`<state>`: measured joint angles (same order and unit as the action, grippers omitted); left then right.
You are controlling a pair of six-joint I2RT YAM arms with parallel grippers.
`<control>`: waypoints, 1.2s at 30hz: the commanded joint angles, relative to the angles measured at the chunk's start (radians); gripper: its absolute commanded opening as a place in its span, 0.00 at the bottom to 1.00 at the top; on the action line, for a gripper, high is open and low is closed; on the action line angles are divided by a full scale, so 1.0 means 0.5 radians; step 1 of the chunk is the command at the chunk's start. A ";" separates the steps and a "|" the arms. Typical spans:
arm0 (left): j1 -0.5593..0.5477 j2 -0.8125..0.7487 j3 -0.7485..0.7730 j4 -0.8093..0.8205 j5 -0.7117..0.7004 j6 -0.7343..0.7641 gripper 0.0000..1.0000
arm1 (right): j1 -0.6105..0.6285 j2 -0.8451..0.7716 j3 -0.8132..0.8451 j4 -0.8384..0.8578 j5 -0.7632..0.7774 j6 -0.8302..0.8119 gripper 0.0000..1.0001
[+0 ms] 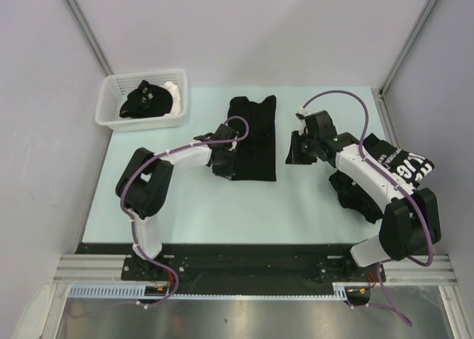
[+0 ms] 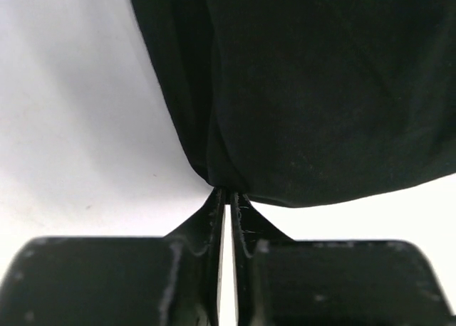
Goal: Fold and stack the t-shirts
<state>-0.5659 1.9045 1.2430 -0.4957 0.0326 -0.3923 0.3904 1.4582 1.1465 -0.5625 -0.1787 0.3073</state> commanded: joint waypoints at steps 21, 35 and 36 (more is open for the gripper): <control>0.012 -0.179 0.045 -0.076 0.039 0.076 0.00 | 0.093 0.145 -0.443 0.597 -0.099 0.404 0.35; 0.009 -0.253 0.079 -0.190 0.033 0.119 0.00 | 0.136 0.336 -0.563 0.870 -0.072 0.450 0.36; 0.009 -0.250 0.082 -0.193 0.033 0.119 0.00 | 0.136 0.336 -0.569 0.879 -0.072 0.450 0.35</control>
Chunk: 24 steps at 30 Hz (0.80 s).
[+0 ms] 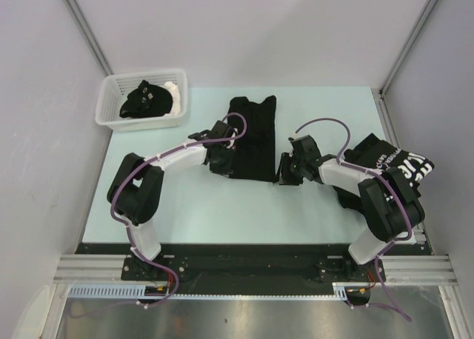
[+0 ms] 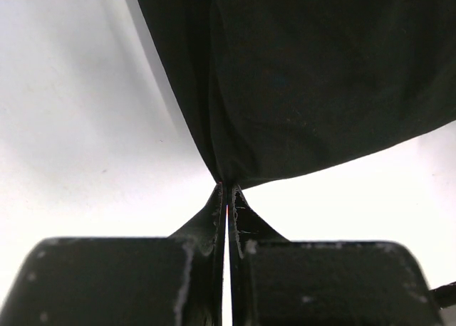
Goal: Fold and stack the t-shirts
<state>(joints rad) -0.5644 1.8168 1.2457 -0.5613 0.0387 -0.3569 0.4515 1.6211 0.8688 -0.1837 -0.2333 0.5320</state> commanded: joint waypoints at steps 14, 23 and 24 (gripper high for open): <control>0.003 -0.050 0.116 -0.089 0.061 0.048 0.00 | 0.048 0.086 -0.075 0.284 0.077 0.062 0.36; -0.003 -0.081 0.113 -0.126 0.054 0.051 0.00 | 0.103 0.185 -0.099 0.456 0.104 0.135 0.36; -0.006 -0.084 0.110 -0.132 0.051 0.051 0.00 | 0.103 0.194 -0.099 0.468 0.105 0.136 0.35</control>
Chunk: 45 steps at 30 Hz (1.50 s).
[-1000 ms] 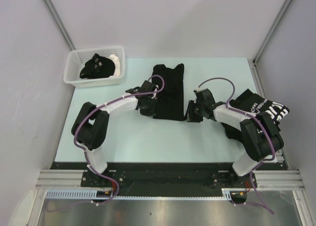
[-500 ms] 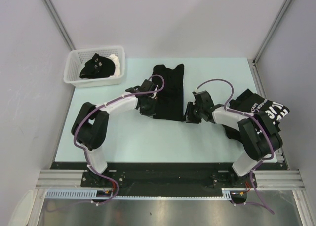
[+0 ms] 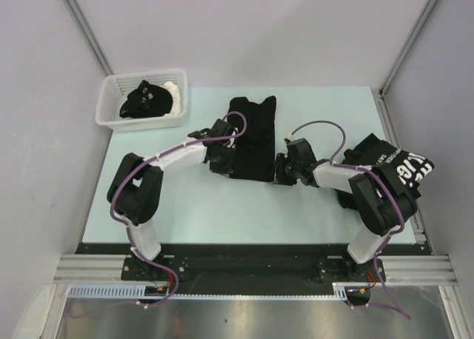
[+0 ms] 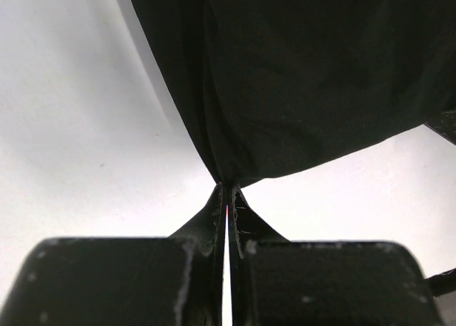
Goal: Fold and stack the t-shirts
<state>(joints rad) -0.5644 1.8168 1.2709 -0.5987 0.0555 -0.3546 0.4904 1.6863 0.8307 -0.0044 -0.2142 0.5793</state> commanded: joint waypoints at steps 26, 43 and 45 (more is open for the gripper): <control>-0.019 -0.210 0.219 -0.088 -0.182 0.056 0.00 | -0.024 -0.424 0.216 -0.184 0.168 -0.186 0.00; 0.000 -0.204 0.664 -0.263 -0.347 0.145 0.00 | -0.103 -0.452 0.572 -0.313 0.186 -0.284 0.00; 0.012 -0.194 0.707 -0.275 -0.353 0.154 0.00 | -0.128 -0.440 0.621 -0.322 0.171 -0.290 0.00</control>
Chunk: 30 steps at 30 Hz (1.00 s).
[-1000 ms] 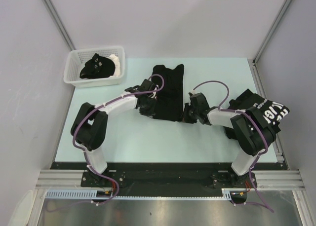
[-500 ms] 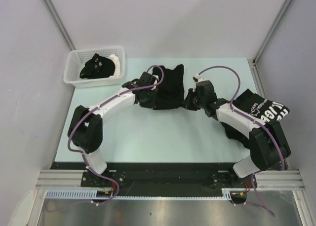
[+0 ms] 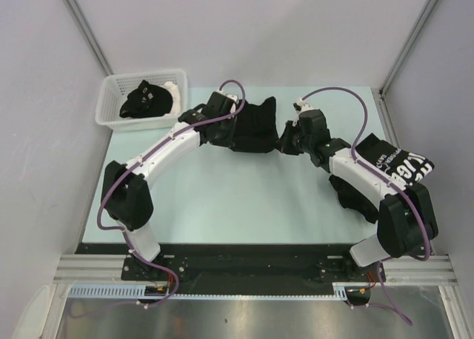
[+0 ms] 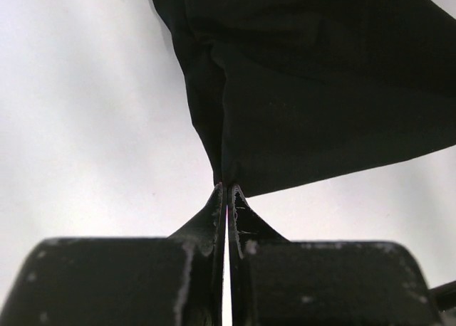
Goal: Fold and stack the t-shirts
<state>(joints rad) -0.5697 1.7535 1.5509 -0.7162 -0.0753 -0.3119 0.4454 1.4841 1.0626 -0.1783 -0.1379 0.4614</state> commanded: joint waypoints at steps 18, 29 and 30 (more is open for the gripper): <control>-0.011 -0.509 -0.426 -0.061 0.132 -0.088 0.00 | 0.229 -0.336 0.148 -0.563 0.205 0.059 0.00; -0.069 -0.617 -0.491 -0.065 0.154 -0.079 0.00 | 0.343 -0.502 0.035 -0.680 0.435 0.145 0.00; -0.066 -0.587 -0.467 -0.062 0.154 -0.067 0.00 | 0.343 -0.505 0.035 -0.668 0.447 0.121 0.00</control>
<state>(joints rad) -0.6056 1.4788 1.2831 -0.7437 0.0139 -0.3496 0.6186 1.2720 1.0798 -0.5117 0.0074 0.5179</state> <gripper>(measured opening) 0.003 0.020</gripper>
